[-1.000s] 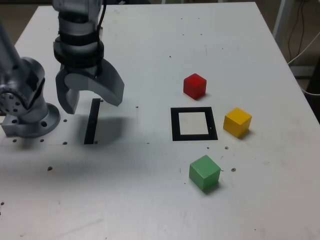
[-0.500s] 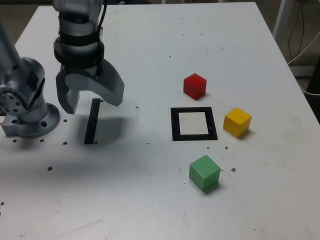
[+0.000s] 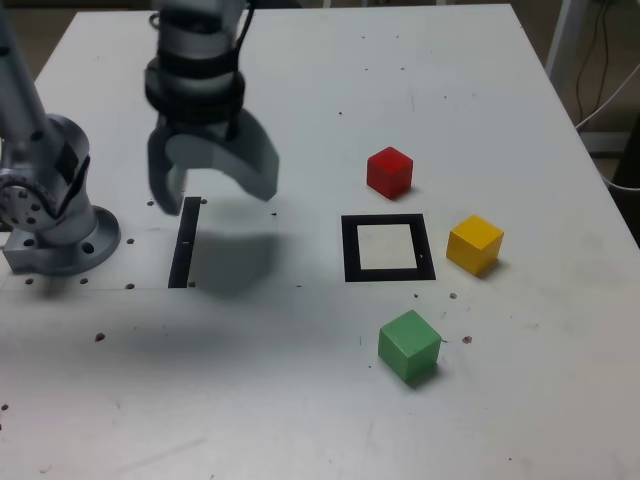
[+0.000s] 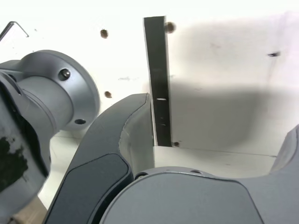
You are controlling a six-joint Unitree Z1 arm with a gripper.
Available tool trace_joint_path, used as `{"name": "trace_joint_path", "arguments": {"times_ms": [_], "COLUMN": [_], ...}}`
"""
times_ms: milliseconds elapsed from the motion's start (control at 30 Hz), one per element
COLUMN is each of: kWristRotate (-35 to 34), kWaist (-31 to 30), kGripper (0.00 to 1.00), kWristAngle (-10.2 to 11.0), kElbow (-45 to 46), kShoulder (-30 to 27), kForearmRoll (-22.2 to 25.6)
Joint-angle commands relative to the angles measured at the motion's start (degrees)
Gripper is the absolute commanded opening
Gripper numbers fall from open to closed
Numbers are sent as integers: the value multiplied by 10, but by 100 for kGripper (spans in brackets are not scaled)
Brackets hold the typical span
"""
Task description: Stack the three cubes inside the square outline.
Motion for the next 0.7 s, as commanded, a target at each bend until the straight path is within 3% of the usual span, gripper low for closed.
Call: {"name": "trace_joint_path", "arguments": {"times_ms": [0, 233, 667], "kWristRotate": [1, 15, 55], "kWaist": [7, 25, 72], "kGripper": [100, 100, 100], "kWristAngle": [3, 12, 12], "kElbow": [-32, -126, -241], "kShoulder": [17, 69, 148], "kForearmRoll": [20, 63, 89]}}
